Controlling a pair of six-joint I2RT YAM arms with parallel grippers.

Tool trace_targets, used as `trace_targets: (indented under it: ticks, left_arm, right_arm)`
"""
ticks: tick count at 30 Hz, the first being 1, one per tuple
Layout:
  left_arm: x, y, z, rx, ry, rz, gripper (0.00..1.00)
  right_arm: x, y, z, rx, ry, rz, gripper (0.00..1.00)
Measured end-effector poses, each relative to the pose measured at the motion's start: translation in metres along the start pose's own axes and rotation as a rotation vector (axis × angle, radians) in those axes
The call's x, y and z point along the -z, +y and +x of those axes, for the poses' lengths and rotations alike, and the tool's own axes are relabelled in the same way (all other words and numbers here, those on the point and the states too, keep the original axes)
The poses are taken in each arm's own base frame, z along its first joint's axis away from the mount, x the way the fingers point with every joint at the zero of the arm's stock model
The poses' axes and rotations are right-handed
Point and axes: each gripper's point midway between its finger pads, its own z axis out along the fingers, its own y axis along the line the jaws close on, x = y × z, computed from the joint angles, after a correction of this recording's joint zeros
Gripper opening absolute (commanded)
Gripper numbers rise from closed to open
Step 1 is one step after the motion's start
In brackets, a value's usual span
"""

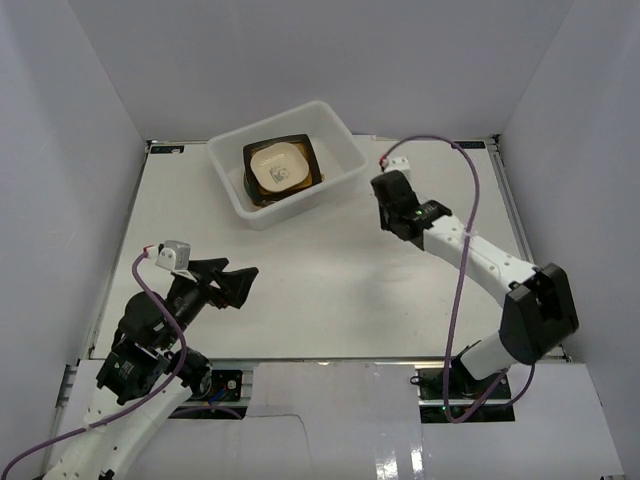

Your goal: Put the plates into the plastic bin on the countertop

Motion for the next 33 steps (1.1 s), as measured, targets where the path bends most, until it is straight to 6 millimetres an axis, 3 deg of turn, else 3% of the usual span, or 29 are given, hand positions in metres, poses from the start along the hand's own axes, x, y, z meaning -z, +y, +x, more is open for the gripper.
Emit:
trace_targets:
  ticks: [2,5,8,11,13,17,20,25,27,28,29,30,31,33]
  left_arm:
    - [0.0,0.0,0.0,0.0,0.001,-0.002,0.98]
    - [0.0,0.003,0.001,0.001,0.003,-0.018,0.98]
    - [0.0,0.008,0.002,0.003,0.002,-0.044,0.98]
    - [0.0,0.012,0.002,0.002,0.002,-0.064,0.98]
    - [0.0,0.014,0.002,0.002,-0.002,-0.076,0.98]
    - [0.001,0.019,-0.002,0.001,-0.017,-0.103,0.98]
    - [0.002,0.021,-0.004,0.002,-0.024,-0.118,0.98]
    - [0.002,0.023,-0.005,0.002,-0.028,-0.13,0.98]
    - [0.002,0.025,-0.005,0.004,-0.028,-0.139,0.98]
    - [0.002,0.026,-0.005,0.004,-0.028,-0.144,0.98]
    - [0.002,0.027,-0.005,0.004,-0.028,-0.148,0.98]
    - [0.002,0.028,-0.005,0.004,-0.029,-0.152,0.98]
    - [0.002,0.029,-0.006,0.004,-0.029,-0.157,0.98]
    - [0.002,0.03,-0.006,0.004,-0.03,-0.164,0.98]
  right_arm:
    - [0.006,0.041,-0.055,0.039,-0.102,-0.06,0.08]
    - [0.016,0.104,-0.122,0.132,-0.223,-0.144,0.08]
    - [0.019,0.163,-0.172,0.218,-0.323,-0.211,0.08]
    - [0.015,0.22,-0.199,0.315,-0.384,-0.281,0.08]
    - [0.009,0.253,-0.205,0.364,-0.417,-0.33,0.08]
    - [-0.01,0.293,-0.176,0.473,-0.397,-0.408,0.08]
    - [-0.019,0.311,-0.166,0.505,-0.401,-0.449,0.08]
    - [-0.024,0.331,-0.173,0.495,-0.452,-0.499,0.08]
    - [-0.022,0.334,-0.175,0.489,-0.469,-0.51,0.14]
    - [-0.021,0.335,-0.178,0.485,-0.48,-0.511,0.2]
    - [-0.021,0.336,-0.18,0.482,-0.491,-0.509,0.42]
    - [-0.021,0.337,-0.182,0.473,-0.501,-0.507,0.56]
    - [-0.021,0.337,-0.183,0.469,-0.512,-0.501,0.81]
    - [-0.025,0.337,-0.182,0.462,-0.523,-0.486,0.92]
